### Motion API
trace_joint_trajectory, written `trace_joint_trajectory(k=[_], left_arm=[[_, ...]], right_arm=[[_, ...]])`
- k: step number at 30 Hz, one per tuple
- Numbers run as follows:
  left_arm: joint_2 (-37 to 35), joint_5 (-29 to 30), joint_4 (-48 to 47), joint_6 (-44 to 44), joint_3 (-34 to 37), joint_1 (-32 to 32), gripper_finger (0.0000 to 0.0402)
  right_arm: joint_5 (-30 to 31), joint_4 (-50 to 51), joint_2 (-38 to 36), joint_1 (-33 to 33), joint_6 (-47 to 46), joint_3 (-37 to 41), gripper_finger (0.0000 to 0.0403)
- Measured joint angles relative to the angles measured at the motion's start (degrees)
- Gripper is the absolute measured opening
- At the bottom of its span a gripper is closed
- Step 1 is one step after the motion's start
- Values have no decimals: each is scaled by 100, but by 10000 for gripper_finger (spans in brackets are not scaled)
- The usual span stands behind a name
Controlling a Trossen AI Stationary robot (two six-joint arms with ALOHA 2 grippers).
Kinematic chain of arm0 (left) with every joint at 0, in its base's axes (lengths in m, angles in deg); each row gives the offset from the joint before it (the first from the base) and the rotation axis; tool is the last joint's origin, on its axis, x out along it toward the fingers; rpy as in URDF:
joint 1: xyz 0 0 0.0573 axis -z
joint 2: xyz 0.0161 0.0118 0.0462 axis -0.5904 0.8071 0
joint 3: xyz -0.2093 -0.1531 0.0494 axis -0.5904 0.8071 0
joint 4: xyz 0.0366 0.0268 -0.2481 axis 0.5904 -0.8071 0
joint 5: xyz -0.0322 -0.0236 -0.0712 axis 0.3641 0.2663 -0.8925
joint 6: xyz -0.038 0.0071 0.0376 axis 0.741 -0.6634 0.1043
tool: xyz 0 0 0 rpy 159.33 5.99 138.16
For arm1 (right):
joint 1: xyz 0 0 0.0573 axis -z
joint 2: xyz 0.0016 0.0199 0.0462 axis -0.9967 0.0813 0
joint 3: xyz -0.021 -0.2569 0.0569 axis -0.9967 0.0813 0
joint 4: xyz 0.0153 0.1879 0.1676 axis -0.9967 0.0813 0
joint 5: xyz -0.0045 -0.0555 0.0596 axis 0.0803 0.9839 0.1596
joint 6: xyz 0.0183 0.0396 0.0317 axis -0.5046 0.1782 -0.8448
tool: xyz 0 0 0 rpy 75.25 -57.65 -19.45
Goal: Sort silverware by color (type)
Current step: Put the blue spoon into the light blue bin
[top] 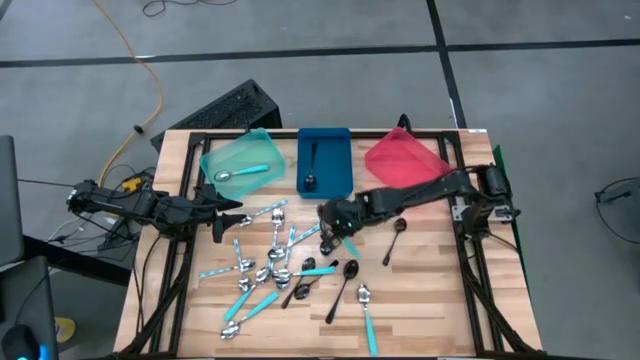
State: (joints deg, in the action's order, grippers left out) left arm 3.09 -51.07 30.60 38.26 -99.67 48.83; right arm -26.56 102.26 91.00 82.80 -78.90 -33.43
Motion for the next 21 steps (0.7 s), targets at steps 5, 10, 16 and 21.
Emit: trace_joint_trajectory(k=[5, 10, 16, 21], left_arm=[[-1, 55, -3, -34, 0, 0, 216], [-1, 63, -5, 27, 0, 0, 216], [1, 136, -5, 40, 0, 0, 216], [-1, 277, -5, 44, 0, 0, 216]], right_arm=[[4, -846, 0, 481, 403, 0, 59], [2, -1745, 0, 735, 855, 0, 59], [5, -3299, 0, 894, 2214, 0, 59], [158, -4218, 0, 1062, 4114, -35, 59]])
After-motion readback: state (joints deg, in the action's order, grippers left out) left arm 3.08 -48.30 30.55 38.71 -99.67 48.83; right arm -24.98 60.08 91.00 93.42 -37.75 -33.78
